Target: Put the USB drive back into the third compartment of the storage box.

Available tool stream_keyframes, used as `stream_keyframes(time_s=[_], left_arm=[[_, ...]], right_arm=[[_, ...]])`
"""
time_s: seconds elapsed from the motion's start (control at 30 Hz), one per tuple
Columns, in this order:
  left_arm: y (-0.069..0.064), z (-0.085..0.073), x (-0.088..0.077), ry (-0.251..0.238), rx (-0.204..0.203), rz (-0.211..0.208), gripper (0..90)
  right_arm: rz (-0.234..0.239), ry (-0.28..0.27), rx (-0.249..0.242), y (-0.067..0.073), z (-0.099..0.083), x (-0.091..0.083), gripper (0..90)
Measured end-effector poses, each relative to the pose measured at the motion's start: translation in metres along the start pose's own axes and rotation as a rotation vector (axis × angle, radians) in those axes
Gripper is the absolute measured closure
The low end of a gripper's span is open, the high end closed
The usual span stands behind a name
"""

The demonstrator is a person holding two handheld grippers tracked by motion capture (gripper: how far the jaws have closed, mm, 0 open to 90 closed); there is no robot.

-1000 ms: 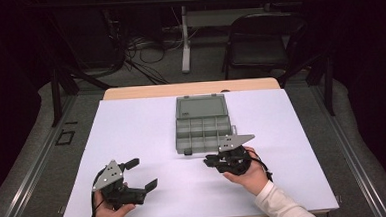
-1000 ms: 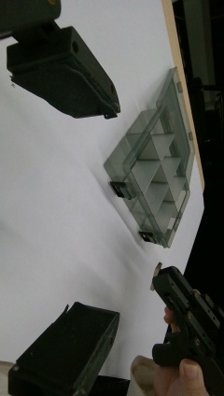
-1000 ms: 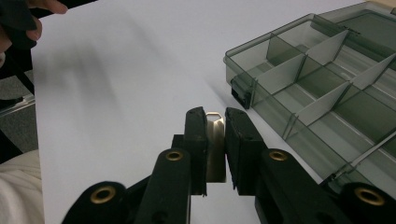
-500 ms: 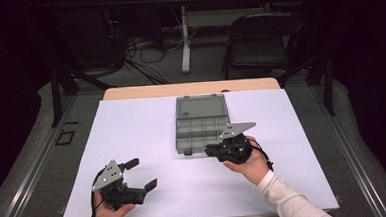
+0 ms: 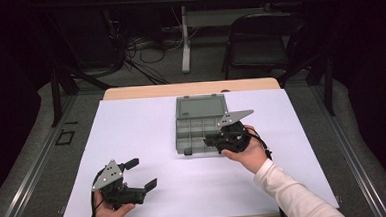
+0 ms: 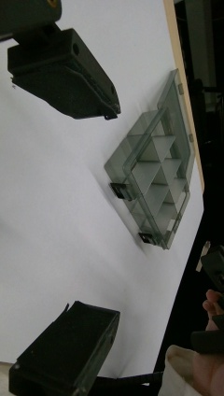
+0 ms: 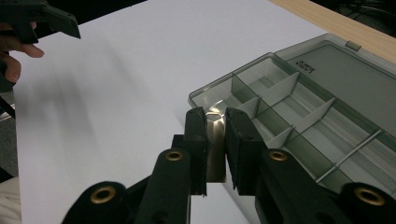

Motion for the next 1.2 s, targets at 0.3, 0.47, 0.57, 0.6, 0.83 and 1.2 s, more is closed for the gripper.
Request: stream_keyframes(time_s=[0.3, 0.47, 0.57, 0.6, 0.83, 1.2], left_arm=[[0.001, 0.000, 0.000, -0.002, -0.003, -0.002, 3.6], [0.001, 0.000, -0.001, -0.004, -0.004, 0.002, 3.6], [0.001, 0.000, -0.001, -0.005, -0.003, 0.003, 3.5], [0.001, 0.000, -0.001, -0.003, -0.002, 0.000, 3.5], [0.001, 0.000, -0.001, 0.001, 0.001, -0.003, 3.6], [0.001, -0.001, -0.001, -0.004, 0.004, -0.004, 3.9]], right_arm=[[-0.013, 0.016, -0.019, -0.005, 0.018, 0.006, 79.5], [-0.017, 0.025, -0.029, -0.007, 0.026, 0.012, 79.5], [-0.020, 0.028, -0.027, -0.008, 0.029, 0.016, 79.5], [-0.022, 0.032, -0.028, -0.009, 0.030, 0.018, 79.5], [-0.033, 0.048, -0.034, -0.013, 0.037, 0.029, 79.5], [-0.068, 0.084, -0.007, -0.028, 0.038, 0.052, 79.5]])
Point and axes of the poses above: each handheld gripper's, and its own axes: x roughly forward along the jaws, z roughly out of its top, y roughly to its left, the point moved 3 cm from there along x, roughly forward along the jaws, and after that the axes turned 3 degrees about -z, right-handed, at the moved point
